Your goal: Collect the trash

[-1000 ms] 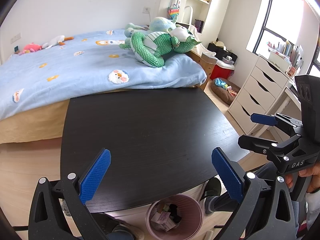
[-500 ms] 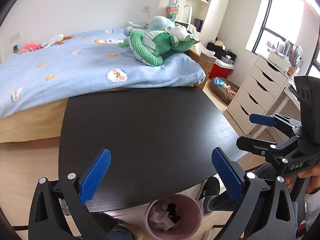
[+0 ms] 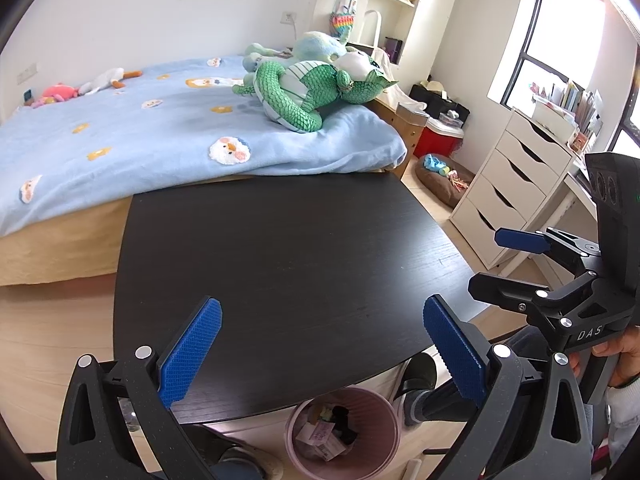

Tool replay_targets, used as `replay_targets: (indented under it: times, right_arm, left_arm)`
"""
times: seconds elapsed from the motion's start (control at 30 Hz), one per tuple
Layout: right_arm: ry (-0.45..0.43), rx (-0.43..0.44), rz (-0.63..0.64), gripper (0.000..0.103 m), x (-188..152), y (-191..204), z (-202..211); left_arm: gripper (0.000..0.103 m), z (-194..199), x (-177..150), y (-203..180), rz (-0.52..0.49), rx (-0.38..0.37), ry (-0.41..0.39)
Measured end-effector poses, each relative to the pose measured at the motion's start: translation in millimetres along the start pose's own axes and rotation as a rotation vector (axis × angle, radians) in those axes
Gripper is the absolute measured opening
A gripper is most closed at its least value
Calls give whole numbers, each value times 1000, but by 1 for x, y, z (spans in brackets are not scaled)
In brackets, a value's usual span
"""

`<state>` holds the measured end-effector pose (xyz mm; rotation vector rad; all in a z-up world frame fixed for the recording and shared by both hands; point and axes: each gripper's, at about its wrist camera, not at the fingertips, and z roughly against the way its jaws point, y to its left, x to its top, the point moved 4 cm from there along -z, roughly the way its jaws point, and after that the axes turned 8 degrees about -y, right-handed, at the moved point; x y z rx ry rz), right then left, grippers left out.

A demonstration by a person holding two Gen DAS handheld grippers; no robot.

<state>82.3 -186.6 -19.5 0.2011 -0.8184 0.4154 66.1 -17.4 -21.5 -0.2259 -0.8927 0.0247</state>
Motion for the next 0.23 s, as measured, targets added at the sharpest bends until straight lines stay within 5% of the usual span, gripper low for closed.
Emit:
replay_targets:
  times: [0.23]
  right_arm:
    - [-9,-4,-2,100,-5,-1,7]
  left_arm:
    - [97,4,3,-4,-31,31,-6]
